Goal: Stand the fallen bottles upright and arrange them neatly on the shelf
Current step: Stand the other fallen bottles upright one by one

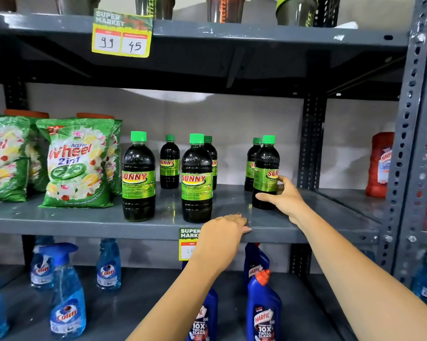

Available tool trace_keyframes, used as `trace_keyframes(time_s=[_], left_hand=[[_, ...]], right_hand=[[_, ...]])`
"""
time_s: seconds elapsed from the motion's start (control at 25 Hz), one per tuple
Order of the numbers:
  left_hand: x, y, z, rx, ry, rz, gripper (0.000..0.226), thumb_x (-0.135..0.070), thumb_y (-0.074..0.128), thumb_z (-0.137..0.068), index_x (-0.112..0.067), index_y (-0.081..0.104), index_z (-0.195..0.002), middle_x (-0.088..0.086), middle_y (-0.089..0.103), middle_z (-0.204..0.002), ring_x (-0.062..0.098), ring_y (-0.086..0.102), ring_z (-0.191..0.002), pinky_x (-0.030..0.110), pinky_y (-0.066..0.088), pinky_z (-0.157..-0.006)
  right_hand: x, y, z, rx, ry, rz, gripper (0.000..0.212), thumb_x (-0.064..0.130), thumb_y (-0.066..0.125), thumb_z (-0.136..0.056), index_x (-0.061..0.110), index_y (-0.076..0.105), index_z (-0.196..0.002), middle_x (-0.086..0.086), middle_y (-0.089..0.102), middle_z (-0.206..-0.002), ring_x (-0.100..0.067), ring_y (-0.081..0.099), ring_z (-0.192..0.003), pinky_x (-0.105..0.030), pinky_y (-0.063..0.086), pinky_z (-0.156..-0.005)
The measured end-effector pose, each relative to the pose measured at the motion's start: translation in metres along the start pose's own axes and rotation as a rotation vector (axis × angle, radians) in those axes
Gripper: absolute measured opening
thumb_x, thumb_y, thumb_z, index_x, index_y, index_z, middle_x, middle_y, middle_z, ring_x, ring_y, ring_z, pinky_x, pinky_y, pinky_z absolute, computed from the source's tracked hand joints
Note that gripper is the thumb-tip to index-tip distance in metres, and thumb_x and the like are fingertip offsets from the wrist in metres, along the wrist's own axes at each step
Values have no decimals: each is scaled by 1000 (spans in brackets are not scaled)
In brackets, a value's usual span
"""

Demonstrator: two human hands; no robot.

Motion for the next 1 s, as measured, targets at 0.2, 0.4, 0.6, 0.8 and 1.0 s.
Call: trace_keyframes(time_s=[0.2, 0.4, 0.6, 0.8, 1.0], left_hand=[[4, 1, 1, -33, 4, 4, 26, -33, 51, -87, -14, 70, -87, 2, 75, -87, 23, 71, -73, 28, 55, -54], [-1, -1, 2, -55, 27, -36, 12, -31, 71, -77, -19, 71, -75, -5, 75, -76, 14, 71, -62, 17, 49, -48], [-2, 1, -2, -41, 18, -27, 20, -28, 87, -62, -18, 73, -71, -4, 76, -74, 12, 71, -60, 16, 49, -47], [0, 4, 3, -28, -20, -12, 16, -27, 83, -69, -17, 71, -73, -3, 75, -73, 15, 71, -60, 18, 49, -46], [7, -2, -2, -47, -25, -2, 15, -27, 82, -71, -15, 73, -74, -2, 75, -72, 17, 70, -57, 19, 49, -43]], right_hand=[[3, 4, -4, 30, 0, 8, 71, 5, 77, -74, 18, 44, -135, -3, 58, -122, -16, 55, -101, -26, 41, -79], [-3, 5, -3, 25, 4, 89, 74, 19, 83, -70, 21, 36, -128, -4, 56, -117, -18, 55, -100, -30, 43, -76], [-1, 4, -5, -56, -15, 295, 87, 42, 86, -60, 23, 31, -125, -8, 55, -123, -22, 54, -107, -36, 44, -81], [6, 7, 1, 12, 21, 232, 92, 42, 86, -63, 20, 35, -137, -3, 54, -131, -17, 51, -110, -32, 42, -90], [24, 11, 10, 16, -19, 270, 77, 34, 85, -66, 17, 43, -127, 0, 57, -121, -13, 49, -100, -27, 40, -83]])
Point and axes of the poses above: each hand's wrist, its own z-axis away from the middle knuckle, its own y-axis out of the palm, x = y × z, the point moved 4 cm from there along -z, towards the middle knuckle
